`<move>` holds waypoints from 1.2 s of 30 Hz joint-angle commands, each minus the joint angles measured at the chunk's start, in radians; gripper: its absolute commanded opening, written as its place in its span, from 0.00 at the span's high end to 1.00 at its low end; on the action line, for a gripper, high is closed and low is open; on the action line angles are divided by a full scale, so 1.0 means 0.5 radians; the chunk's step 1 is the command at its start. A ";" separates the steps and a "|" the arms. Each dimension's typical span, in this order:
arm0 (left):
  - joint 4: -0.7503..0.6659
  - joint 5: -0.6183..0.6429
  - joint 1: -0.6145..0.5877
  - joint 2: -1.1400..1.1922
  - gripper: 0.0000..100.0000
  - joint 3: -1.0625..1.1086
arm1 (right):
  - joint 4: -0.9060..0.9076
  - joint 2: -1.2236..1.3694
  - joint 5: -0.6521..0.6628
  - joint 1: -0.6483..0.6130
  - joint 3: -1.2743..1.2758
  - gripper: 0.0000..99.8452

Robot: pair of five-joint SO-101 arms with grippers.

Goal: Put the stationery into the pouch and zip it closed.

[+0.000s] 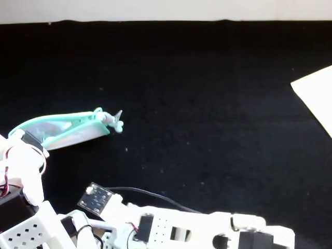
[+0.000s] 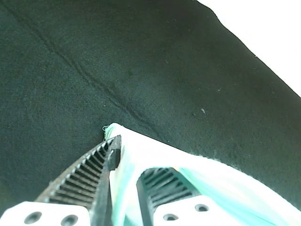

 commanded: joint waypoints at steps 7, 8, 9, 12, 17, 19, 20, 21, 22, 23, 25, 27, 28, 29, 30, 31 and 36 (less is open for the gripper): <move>-0.015 -0.037 -0.029 0.035 0.99 0.041 | -0.035 0.149 0.242 0.130 -0.048 0.98; -0.015 -0.037 -0.029 0.035 0.99 0.041 | 0.005 0.149 0.239 0.161 -0.063 1.00; -0.015 -0.037 -0.029 0.035 0.99 0.041 | 0.041 0.146 0.239 0.195 -0.066 0.99; -0.015 -0.037 -0.029 0.035 0.99 0.041 | 0.078 0.100 0.239 0.324 -0.060 0.99; -0.015 -0.037 -0.026 0.035 0.99 0.041 | 0.278 -0.140 0.245 0.569 -0.066 0.99; -0.015 -0.037 -0.026 0.035 0.99 0.041 | 0.364 -0.256 0.252 0.643 -0.066 0.99; -0.015 -0.037 -0.026 0.035 0.99 0.041 | 0.407 -0.311 0.252 0.671 -0.066 0.99; -0.015 -0.037 -0.026 0.032 0.99 0.044 | 0.446 -0.358 0.252 0.695 -0.066 0.99; -0.015 -0.037 -0.026 0.032 0.99 0.044 | 0.480 -0.400 0.252 0.720 -0.069 0.99; -0.015 -0.037 -0.026 0.032 0.99 0.044 | 0.508 -0.440 0.252 0.741 -0.072 0.99; -0.015 -0.037 -0.026 0.032 0.99 0.044 | 0.557 -0.520 0.242 0.781 -0.072 0.99; -0.015 -0.037 -0.026 0.032 0.99 0.044 | 0.582 -0.600 0.242 0.818 -0.072 0.99; -0.015 -0.037 -0.026 0.032 0.99 0.044 | 0.600 -0.643 0.242 0.842 -0.075 0.99; -0.015 -0.037 -0.026 0.032 0.99 0.044 | 0.618 -0.686 0.242 0.870 -0.075 0.99; -0.015 -0.037 -0.026 0.032 0.99 0.044 | 0.640 -0.735 0.242 0.895 -0.075 0.99; -0.015 -0.037 -0.026 0.032 0.99 0.044 | 0.661 -0.781 0.242 0.919 -0.075 0.99; -0.015 -0.037 -0.020 0.032 0.99 0.044 | 0.839 -1.057 0.282 0.941 -0.075 0.99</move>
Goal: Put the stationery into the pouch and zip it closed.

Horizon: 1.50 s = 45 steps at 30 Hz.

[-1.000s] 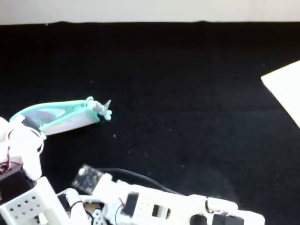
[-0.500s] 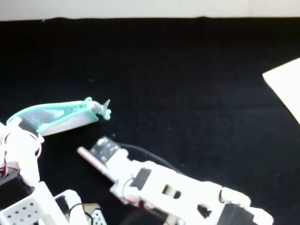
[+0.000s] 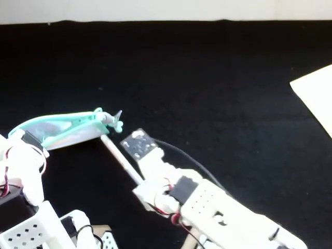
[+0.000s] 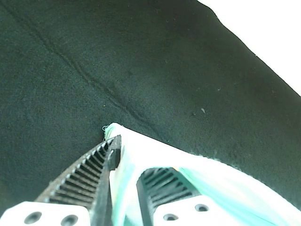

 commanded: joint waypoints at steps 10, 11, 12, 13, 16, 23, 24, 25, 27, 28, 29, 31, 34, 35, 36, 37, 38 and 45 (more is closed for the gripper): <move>-0.012 -0.037 -0.011 0.032 0.99 0.069 | 1.085 -0.388 0.881 0.032 -0.796 0.99; -0.012 -0.037 -0.011 0.032 0.99 0.081 | 1.165 -0.394 0.884 0.032 -0.922 0.99; -0.012 -0.037 -0.011 0.032 0.99 0.094 | 1.247 -0.397 0.884 0.032 -1.045 0.99; -0.012 -0.037 -0.011 0.032 0.99 0.103 | 1.318 -0.400 0.884 0.029 -1.149 0.99; -0.012 -0.037 -0.011 0.032 0.99 0.112 | 1.450 -0.400 0.881 0.032 -1.386 0.99; -0.015 -0.037 -0.008 0.023 0.99 0.170 | 1.570 -0.394 0.878 0.020 -1.754 0.99; -0.015 -0.037 -0.008 0.017 0.99 0.192 | 1.573 -0.394 0.853 0.020 -1.775 0.99; -0.015 -0.040 -0.008 0.017 0.99 0.210 | 1.573 -0.394 0.847 0.020 -1.791 0.99; -0.015 -0.095 -0.008 0.014 0.99 0.244 | 1.594 -0.394 0.844 -0.029 -1.791 0.99; -0.015 -0.114 -0.008 0.014 0.99 0.253 | 1.619 -0.394 0.841 -0.084 -1.791 0.99; -0.015 -0.117 -0.008 0.014 0.99 0.256 | 1.637 -0.394 0.841 -0.140 -1.791 0.99; -0.015 -0.117 -0.008 0.014 0.99 0.247 | 1.656 -0.394 0.841 -0.195 -1.791 0.99; -0.015 -0.117 -0.008 0.014 0.99 0.250 | 1.656 -0.394 0.841 -0.195 -1.791 0.99; -0.015 -0.117 -0.008 0.014 0.99 0.253 | 1.653 -0.394 0.844 -0.195 -1.794 0.99; -0.015 -0.117 -0.008 0.014 0.99 0.253 | 1.640 -0.394 0.844 -0.195 -1.794 0.99; -0.015 -0.117 -0.008 0.014 0.99 0.253 | 1.631 -0.394 0.841 -0.195 -1.812 0.99; -0.015 -0.117 -0.008 0.014 0.99 0.253 | 1.597 -0.394 0.841 -0.195 -1.840 0.99; -0.015 -0.117 -0.008 0.014 0.99 0.253 | 1.453 -0.253 0.838 -0.204 -2.058 0.99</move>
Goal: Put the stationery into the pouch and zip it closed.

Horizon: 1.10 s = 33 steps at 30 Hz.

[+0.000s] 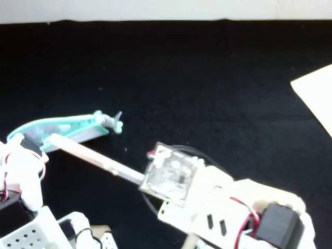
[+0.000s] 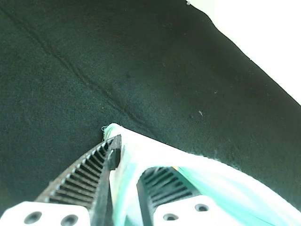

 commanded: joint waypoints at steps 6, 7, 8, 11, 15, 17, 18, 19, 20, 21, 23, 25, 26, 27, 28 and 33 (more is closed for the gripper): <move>-0.003 -0.031 -0.008 0.020 0.99 0.127 | -0.256 0.207 -0.009 -0.017 -0.161 0.99; -0.003 -0.031 -0.008 0.020 0.99 0.127 | -0.247 0.222 -0.009 -0.017 -0.176 0.99; -0.003 -0.031 -0.008 0.020 0.99 0.127 | -0.210 0.232 -0.012 -0.020 -0.186 0.99; -0.003 -0.031 -0.008 0.020 0.99 0.127 | -0.032 0.259 -0.006 -0.017 -0.183 0.99; -0.003 -0.031 -0.008 0.020 0.99 0.127 | 0.026 0.265 0.049 -0.017 -0.207 0.99; -0.003 -0.034 -0.008 0.020 0.99 0.127 | 0.020 0.272 0.086 -0.014 -0.259 0.99; 0.009 -0.037 -0.008 0.020 0.99 0.127 | 0.035 0.290 0.092 -0.011 -0.269 0.99; 0.040 -0.064 -0.008 0.020 0.99 0.121 | 0.051 0.311 0.092 -0.008 -0.269 0.99; 0.068 -0.129 -0.005 0.017 0.99 0.118 | 0.087 0.342 0.092 -0.008 -0.278 0.99; 0.086 -0.190 0.017 0.017 0.99 0.115 | 0.118 0.367 0.092 -0.008 -0.278 0.99; 0.110 -0.230 0.057 0.017 0.99 0.115 | 0.149 0.410 0.092 -0.008 -0.278 0.99; 0.110 -0.230 0.094 0.017 0.99 0.115 | 0.161 0.431 0.086 -0.005 -0.275 0.99; 0.110 -0.230 0.118 0.017 0.99 0.115 | 0.161 0.437 0.083 -0.005 -0.272 0.99; 0.110 -0.230 0.146 0.017 0.99 0.115 | 0.161 0.450 0.083 -0.005 -0.269 0.99; 0.110 -0.230 0.173 0.017 0.99 0.118 | 0.161 0.456 0.083 -0.002 -0.269 0.99; 0.150 -0.236 0.299 0.017 0.99 0.124 | 0.161 0.459 0.083 0.146 -0.262 0.99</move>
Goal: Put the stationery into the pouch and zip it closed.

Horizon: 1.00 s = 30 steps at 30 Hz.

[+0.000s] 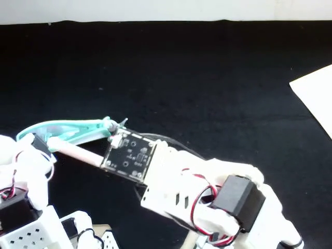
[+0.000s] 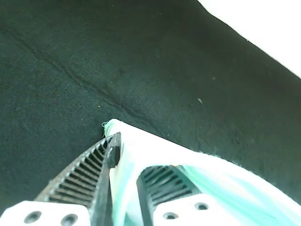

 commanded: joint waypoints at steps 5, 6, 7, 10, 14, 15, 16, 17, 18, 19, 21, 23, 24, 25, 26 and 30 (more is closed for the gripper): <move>0.049 -0.021 0.189 0.017 0.99 0.130 | 0.014 -0.011 0.015 0.192 0.121 0.99; 0.049 -0.021 0.207 0.017 0.99 0.130 | 0.026 -0.014 0.012 0.198 0.149 0.99; 0.049 -0.021 0.219 0.017 0.99 0.130 | 0.029 -0.014 -0.009 0.198 0.173 0.99; 0.049 -0.021 0.232 0.017 0.99 0.130 | 0.029 -0.014 -0.064 0.189 0.201 0.99; 0.046 -0.021 0.232 0.017 0.99 0.167 | 0.032 0.002 -0.071 0.186 0.201 0.99; 0.043 -0.021 0.232 0.017 0.99 0.192 | 0.032 0.005 -0.071 0.186 0.201 0.99; 0.037 -0.021 0.232 0.017 0.99 0.219 | 0.032 0.005 -0.071 0.186 0.204 0.99; 0.037 -0.021 0.232 0.017 0.99 0.244 | 0.032 0.008 -0.071 0.186 0.204 0.99; 0.037 -0.021 0.232 0.017 0.99 0.265 | 0.032 0.008 -0.071 0.186 0.207 0.99; 0.037 -0.021 0.235 0.017 0.99 0.284 | 0.032 0.017 -0.068 0.186 0.207 0.99; 0.034 -0.021 0.275 0.017 0.99 0.305 | 0.032 0.072 -0.068 0.176 0.204 0.99; 0.037 -0.021 0.336 0.017 0.99 0.308 | 0.035 0.143 -0.071 0.137 0.204 0.99; 0.034 -0.021 0.361 0.017 0.99 0.308 | 0.035 0.173 -0.086 0.112 0.195 0.99; 0.034 -0.021 0.382 0.017 0.99 0.308 | 0.035 0.204 -0.110 0.087 0.192 0.99; 0.034 -0.021 0.400 0.017 0.99 0.308 | 0.035 0.229 -0.117 0.066 0.192 0.99; 0.034 -0.021 0.416 0.017 0.99 0.315 | 0.035 0.305 -0.126 0.054 0.198 0.99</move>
